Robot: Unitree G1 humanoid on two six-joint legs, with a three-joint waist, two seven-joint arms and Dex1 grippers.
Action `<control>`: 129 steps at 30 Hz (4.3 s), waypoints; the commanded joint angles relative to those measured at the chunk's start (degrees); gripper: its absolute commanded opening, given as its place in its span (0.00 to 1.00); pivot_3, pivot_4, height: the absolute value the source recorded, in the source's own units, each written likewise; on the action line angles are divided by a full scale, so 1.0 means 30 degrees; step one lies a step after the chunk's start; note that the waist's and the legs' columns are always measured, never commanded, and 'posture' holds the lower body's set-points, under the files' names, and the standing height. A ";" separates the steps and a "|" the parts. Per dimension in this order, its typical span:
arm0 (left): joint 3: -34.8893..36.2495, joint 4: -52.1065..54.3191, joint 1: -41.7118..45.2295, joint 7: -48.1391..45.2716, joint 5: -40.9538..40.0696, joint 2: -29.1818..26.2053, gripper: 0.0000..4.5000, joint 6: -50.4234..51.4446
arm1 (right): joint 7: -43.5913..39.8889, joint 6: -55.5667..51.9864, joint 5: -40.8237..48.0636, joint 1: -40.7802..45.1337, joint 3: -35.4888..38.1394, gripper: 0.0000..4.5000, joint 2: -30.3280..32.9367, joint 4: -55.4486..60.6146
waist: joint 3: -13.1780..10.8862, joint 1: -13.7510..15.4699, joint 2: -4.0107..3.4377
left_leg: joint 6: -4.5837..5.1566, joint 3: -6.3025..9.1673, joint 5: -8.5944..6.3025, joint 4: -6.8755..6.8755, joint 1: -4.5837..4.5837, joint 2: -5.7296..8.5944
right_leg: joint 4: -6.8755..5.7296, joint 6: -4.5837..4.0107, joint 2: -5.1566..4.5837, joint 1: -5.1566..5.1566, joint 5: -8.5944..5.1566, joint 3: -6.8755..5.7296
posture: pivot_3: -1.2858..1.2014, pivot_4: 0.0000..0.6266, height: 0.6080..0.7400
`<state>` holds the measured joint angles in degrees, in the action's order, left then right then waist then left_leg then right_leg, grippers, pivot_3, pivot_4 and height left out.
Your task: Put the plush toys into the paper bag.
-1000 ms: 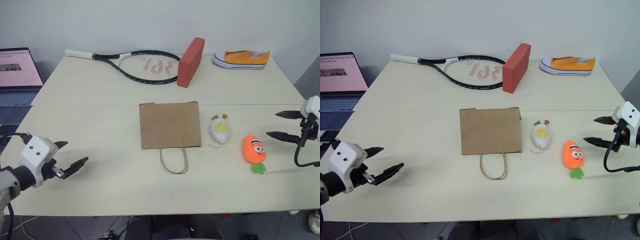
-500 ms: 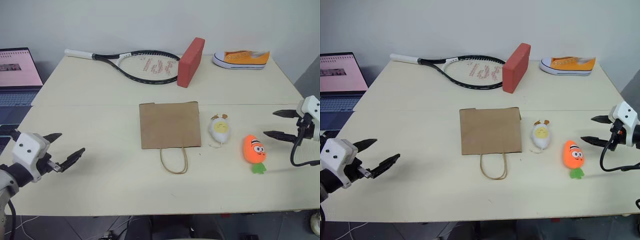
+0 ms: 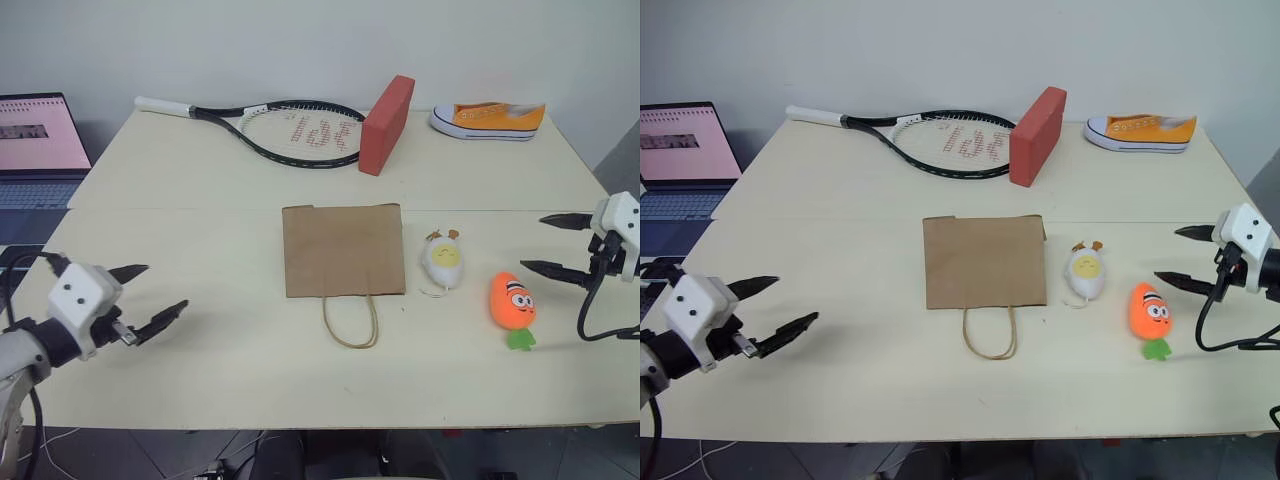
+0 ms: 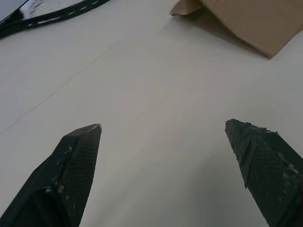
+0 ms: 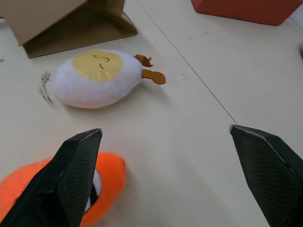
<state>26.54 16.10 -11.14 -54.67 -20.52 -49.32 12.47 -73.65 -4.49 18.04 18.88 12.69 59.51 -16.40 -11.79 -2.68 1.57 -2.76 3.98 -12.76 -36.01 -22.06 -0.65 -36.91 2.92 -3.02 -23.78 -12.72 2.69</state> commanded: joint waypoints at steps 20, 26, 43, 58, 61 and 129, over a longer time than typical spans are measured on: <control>-1.5487 -0.1177 0.9479 -0.2393 0.5163 0.4381 0.99 -0.4467 | 0.4554 -1.1878 0.9190 -0.8164 0.4688 1.00 -0.0401 1.9621 | 0.0015 0.0392 0.0048 | -0.0001 0.0016 0.0000 -0.0052 -0.0018 0.0006 | 0.0068 0.0049 0.0008 0.0052 0.0024 -0.0002 | 0.52 0.24 1.00; -1.6184 -0.3435 1.0118 -0.2057 0.6378 0.5438 0.99 -0.6322 | 0.4860 -1.2118 0.9482 -0.8497 0.4943 1.00 -0.0390 1.9953 | 0.0017 0.0381 0.0049 | -0.0001 0.0038 0.0000 -0.0058 -0.0040 0.0016 | 0.0070 0.0053 0.0008 0.0053 0.0027 -0.0008 | 0.52 0.24 1.00; -1.6530 -0.4652 1.0440 -0.2439 0.6360 0.6759 0.11 -0.6466 | 0.5911 -1.2241 0.9423 -0.9089 0.4620 1.00 -0.0426 2.0351 | 0.0019 0.0394 0.0050 | -0.0001 0.0080 0.0000 -0.0051 -0.0037 0.0021 | 0.0058 0.0065 0.0013 0.0066 0.0034 -0.0028 | 0.52 0.24 1.00; -1.2869 -0.2296 1.3612 -0.2432 -0.0788 0.7014 0.00 0.5556 | 0.8053 -1.0547 0.6665 -0.9077 0.0830 0.21 -0.2990 1.9760 | 0.0019 0.0357 0.0054 | -0.0001 0.0128 0.0000 -0.0052 -0.0052 0.0027 | 0.0058 0.0068 0.0022 0.0068 0.0030 -0.0064 | 0.52 0.24 1.00; -1.2400 -0.2446 1.4440 -0.1846 -0.1415 0.7364 0.00 0.6834 | 0.9003 -1.0151 0.5755 -0.8465 -0.0814 0.00 -0.4059 1.9465 | 0.0020 0.0332 0.0054 | -0.0001 0.0140 0.0000 -0.0051 -0.0059 0.0028 | 0.0057 0.0070 0.0028 0.0066 0.0030 -0.0065 | 0.52 0.24 1.00; -0.8340 -0.4098 2.1924 0.1490 -0.4901 0.7010 0.00 1.0168 | 1.7304 -0.2351 -0.8992 0.1224 -0.9919 0.00 -1.7068 0.3163 | 0.0028 0.0030 0.0066 | -0.0010 0.0220 0.0005 -0.0012 0.0012 0.0015 | 0.0012 0.0185 0.0096 0.0106 0.0100 -0.0063 | 0.52 0.24 1.00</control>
<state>0.40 1.05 54.27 -49.64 -33.85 -28.03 42.51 -20.82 -11.08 -9.59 22.49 -17.08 7.99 -8.54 -11.70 -2.59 1.76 -2.78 4.64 -12.75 -36.05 -22.02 -0.60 -36.87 3.47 -2.73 -23.46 -12.42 2.50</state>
